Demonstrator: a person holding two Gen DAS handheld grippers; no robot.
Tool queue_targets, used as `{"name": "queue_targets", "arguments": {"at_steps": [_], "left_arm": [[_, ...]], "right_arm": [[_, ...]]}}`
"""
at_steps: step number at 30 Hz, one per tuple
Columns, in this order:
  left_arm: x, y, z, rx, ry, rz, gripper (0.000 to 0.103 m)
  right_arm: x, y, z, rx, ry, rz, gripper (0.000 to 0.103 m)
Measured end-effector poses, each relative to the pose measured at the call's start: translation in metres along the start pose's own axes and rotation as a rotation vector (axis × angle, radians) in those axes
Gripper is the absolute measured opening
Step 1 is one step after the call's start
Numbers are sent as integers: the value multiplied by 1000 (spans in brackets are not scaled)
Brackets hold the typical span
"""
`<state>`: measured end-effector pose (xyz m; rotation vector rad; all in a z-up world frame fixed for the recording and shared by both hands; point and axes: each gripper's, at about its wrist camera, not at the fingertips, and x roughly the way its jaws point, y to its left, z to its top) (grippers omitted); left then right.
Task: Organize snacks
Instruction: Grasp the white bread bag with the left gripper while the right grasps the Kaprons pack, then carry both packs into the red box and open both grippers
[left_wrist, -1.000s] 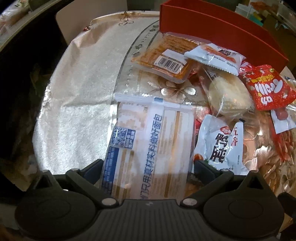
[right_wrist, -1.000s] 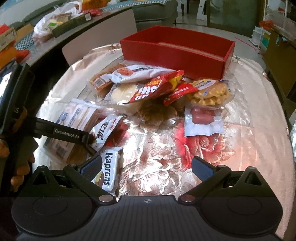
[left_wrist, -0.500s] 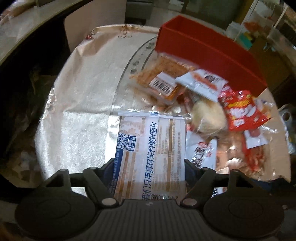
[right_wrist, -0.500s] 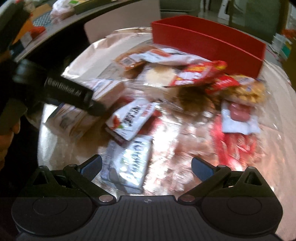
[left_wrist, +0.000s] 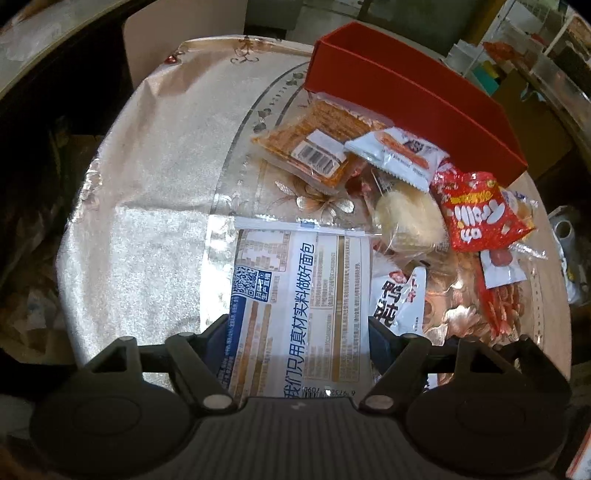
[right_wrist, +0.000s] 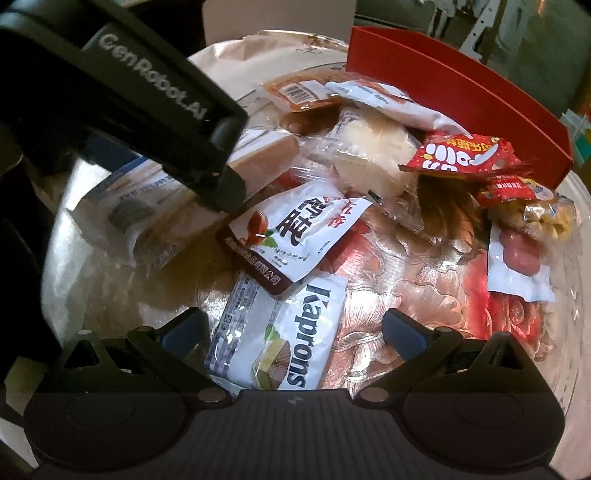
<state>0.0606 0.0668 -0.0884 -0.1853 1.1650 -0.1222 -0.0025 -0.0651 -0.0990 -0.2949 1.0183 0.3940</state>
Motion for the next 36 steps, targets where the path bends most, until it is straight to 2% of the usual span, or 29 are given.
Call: {"name": "queue_targets", "arguments": {"at_steps": [4, 9, 11, 19, 21, 23, 25, 26, 27, 32, 36], "left_arm": [[9, -1, -3, 8, 33, 28, 68], [12, -4, -7, 20, 41, 66, 71], [15, -7, -11, 39, 44, 90, 73], [21, -20, -23, 115, 32, 147, 88], [25, -25, -27, 139, 35, 165, 98], [27, -31, -30, 165, 33, 186, 100], [24, -30, -32, 149, 36, 192, 93], [20, -32, -33, 157, 29, 192, 83], [15, -32, -35, 156, 24, 188, 71], [-3, -30, -46, 108, 19, 171, 67], [-33, -34, -44, 78, -47, 140, 66]], "right_arm": [[-2, -9, 4, 22, 7, 51, 100], [-12, -25, 5, 52, -1, 47, 75], [-16, -31, 2, 50, -7, 40, 69], [-26, -47, -8, 86, 0, 29, 70], [-20, -44, -6, 84, -4, 36, 79], [-18, -44, -5, 93, -6, 66, 82], [-18, -42, -5, 76, -5, 54, 77], [-18, -41, -5, 63, -5, 40, 70], [-20, -41, -5, 56, -3, 26, 69], [-34, -51, -11, 96, -5, 25, 68], [-72, -58, -8, 128, -88, 17, 68]]}}
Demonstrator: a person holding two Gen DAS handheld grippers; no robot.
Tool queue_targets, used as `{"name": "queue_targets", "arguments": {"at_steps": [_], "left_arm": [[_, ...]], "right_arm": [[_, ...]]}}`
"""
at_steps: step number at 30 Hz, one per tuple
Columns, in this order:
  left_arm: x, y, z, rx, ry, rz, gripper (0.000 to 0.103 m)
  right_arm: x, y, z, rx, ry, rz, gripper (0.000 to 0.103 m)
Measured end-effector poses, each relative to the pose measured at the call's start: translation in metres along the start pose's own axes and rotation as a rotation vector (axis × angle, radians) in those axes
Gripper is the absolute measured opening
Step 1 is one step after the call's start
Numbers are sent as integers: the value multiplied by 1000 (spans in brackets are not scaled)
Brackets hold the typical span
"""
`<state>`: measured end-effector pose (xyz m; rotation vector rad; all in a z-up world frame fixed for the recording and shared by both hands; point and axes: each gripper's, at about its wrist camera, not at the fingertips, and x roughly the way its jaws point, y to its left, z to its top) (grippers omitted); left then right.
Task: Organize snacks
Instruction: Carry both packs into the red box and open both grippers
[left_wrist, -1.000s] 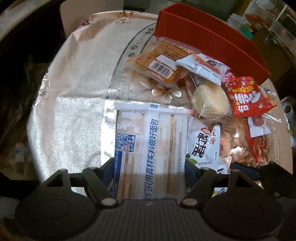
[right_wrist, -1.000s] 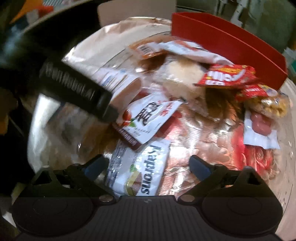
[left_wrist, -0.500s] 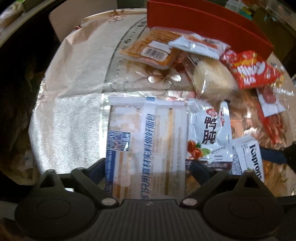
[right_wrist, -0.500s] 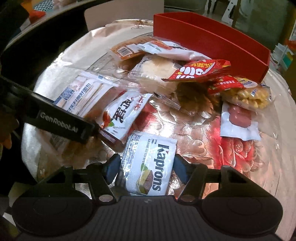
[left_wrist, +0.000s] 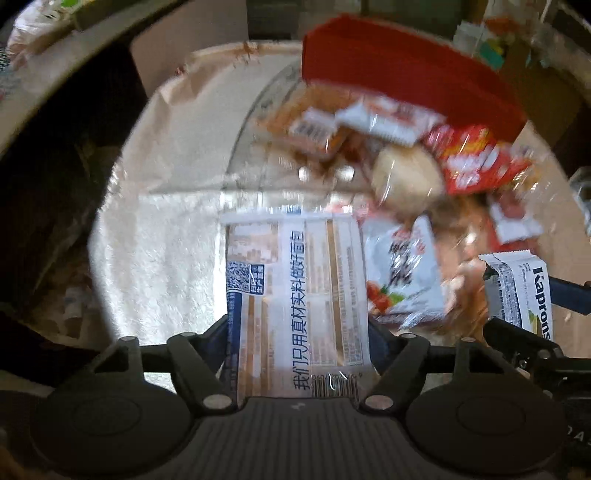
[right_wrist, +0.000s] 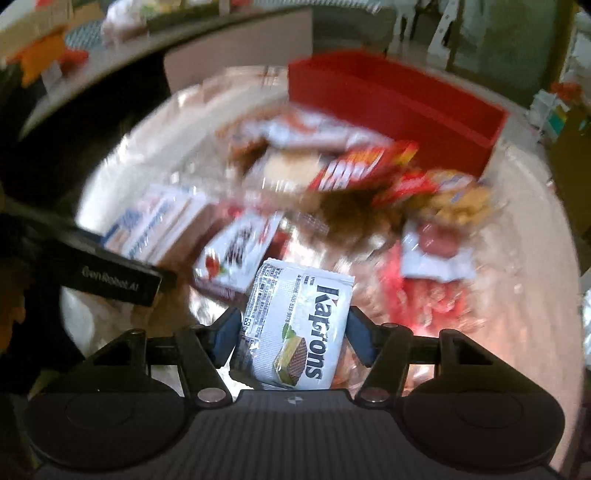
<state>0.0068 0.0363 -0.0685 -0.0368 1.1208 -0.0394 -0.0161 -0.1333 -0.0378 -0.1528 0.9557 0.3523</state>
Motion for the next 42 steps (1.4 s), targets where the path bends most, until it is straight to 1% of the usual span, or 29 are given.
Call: {"name": "queue_targets", "arguments": {"at_steps": [3, 5, 6, 9, 13, 19, 24, 29, 33, 42], "left_arm": [[-23, -6, 12, -8, -52, -5, 65], [-34, -11, 26, 6, -88, -22, 64], [-38, -13, 33, 10, -106, -32, 64], [-45, -17, 56, 10, -145, -66, 64], [-43, -29, 91, 20, -182, -98, 64], [-22, -48, 139, 14, -198, -127, 64], [-6, -67, 176, 37, -241, -104, 64], [13, -83, 210, 65, -274, -98, 64], [30, -95, 230, 99, -298, -66, 64], [70, -110, 248, 142, -284, -37, 64]], "right_arm": [[-16, -7, 6, 5, -49, 10, 68], [-17, -18, 10, 51, -63, 12, 68], [-19, -25, 15, 80, -74, 27, 68], [-26, -32, 28, 95, -129, 39, 68], [-20, -49, 47, 132, -146, 39, 68], [-12, -73, 86, 151, -204, 15, 68], [1, -98, 118, 165, -233, -17, 68], [21, -123, 150, 184, -249, -50, 68], [42, -138, 165, 190, -231, -61, 68], [86, -157, 178, 196, -156, -68, 68]]}}
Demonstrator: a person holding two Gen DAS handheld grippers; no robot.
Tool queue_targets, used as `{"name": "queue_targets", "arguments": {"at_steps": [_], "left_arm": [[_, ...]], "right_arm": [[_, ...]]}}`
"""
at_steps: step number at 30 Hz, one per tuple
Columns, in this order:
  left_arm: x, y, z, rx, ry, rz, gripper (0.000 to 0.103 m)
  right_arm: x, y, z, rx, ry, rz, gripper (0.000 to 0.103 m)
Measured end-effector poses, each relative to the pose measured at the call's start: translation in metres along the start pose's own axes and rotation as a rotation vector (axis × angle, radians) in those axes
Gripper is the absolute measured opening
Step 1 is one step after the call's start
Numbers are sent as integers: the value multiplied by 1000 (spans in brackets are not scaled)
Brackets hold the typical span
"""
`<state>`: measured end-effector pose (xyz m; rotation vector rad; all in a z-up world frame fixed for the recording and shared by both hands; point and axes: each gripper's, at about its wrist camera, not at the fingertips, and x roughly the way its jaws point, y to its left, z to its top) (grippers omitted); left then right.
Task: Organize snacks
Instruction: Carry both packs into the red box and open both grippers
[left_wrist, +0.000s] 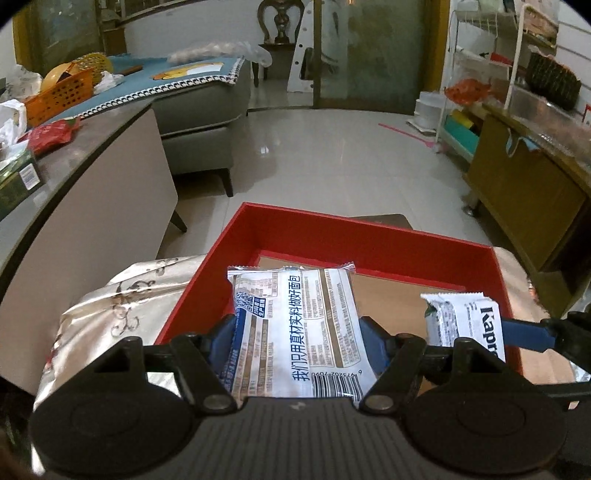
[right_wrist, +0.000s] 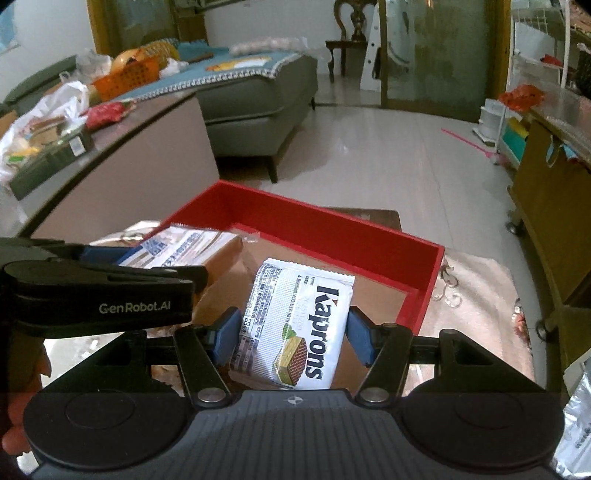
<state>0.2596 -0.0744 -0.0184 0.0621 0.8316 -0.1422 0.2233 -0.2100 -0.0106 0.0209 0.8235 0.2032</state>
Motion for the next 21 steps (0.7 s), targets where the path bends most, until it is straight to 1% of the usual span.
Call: {"name": "queue_targets", "arguments": {"at_steps": [4, 7, 8, 9, 11, 16, 20, 21], "left_arm": [[11, -3, -2, 14, 12, 3, 64], [18, -6, -5, 43, 2, 14, 64], [20, -6, -6, 47, 6, 14, 64], [23, -6, -6, 46, 11, 13, 64], [26, -5, -7, 45, 8, 14, 64], [32, -4, -8, 63, 15, 21, 66], [43, 7, -4, 22, 36, 18, 67], [47, 9, -4, 17, 43, 20, 69]], "right_arm": [[12, -2, 0, -4, 29, 0, 68], [20, -4, -2, 0, 51, -2, 68], [23, -5, -4, -1, 62, -5, 64], [26, -4, -5, -4, 71, -7, 58], [31, -6, -5, 2, 88, -1, 59], [37, -10, -8, 7, 112, -20, 59], [35, -9, -11, 0, 120, -22, 59], [35, -9, -11, -6, 121, -22, 59]]}}
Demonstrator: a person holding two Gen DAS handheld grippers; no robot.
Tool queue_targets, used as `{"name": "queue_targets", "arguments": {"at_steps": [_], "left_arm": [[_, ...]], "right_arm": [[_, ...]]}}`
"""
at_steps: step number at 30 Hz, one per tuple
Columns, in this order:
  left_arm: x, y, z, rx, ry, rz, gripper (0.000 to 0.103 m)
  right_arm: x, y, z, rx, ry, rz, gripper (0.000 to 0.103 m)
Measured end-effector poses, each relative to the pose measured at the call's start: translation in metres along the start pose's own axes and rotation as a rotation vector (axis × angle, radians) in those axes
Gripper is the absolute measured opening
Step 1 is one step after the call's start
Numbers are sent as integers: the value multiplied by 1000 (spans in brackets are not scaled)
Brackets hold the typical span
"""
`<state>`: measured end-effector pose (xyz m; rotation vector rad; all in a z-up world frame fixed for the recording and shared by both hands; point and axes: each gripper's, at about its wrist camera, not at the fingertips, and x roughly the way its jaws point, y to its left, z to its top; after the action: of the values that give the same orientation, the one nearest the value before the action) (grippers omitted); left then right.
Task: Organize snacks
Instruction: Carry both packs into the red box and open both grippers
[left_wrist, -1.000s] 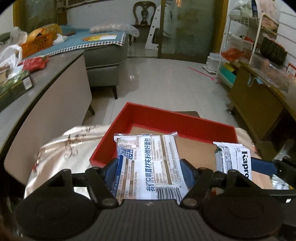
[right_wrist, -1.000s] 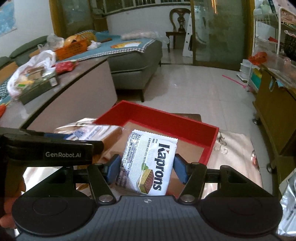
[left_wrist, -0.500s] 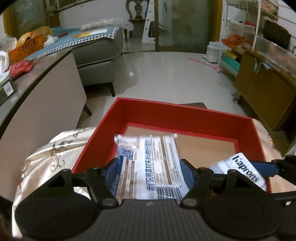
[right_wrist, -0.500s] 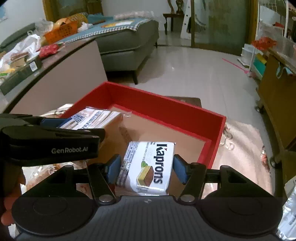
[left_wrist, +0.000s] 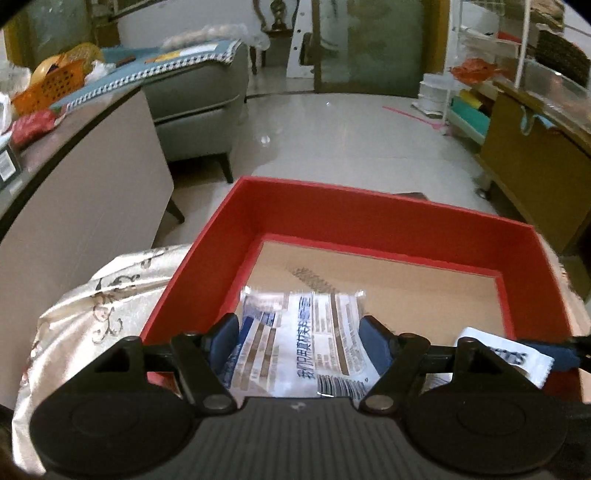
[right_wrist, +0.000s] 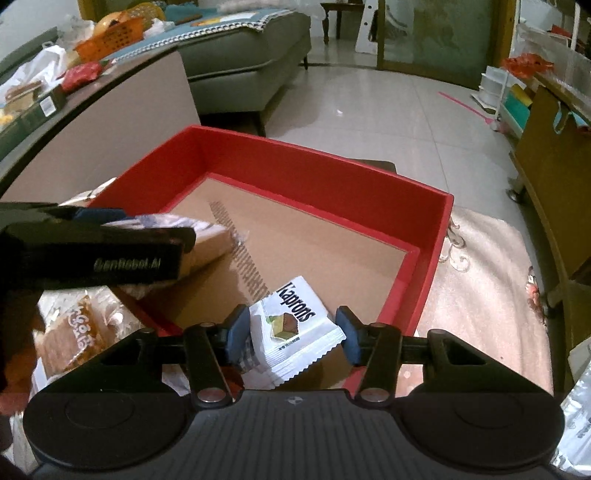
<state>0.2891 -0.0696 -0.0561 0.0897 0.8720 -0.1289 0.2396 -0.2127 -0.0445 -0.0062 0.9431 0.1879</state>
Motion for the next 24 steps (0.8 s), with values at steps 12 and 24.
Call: {"name": "queue_targets", "arguments": {"at_steps": [12, 24], "left_arm": [[11, -2, -17, 83, 83, 31, 72], [-23, 7, -47, 28, 198, 31, 72]], "right_arm": [[9, 6, 3, -41, 9, -22, 65], [1, 20, -3, -97, 95, 15, 72]]}}
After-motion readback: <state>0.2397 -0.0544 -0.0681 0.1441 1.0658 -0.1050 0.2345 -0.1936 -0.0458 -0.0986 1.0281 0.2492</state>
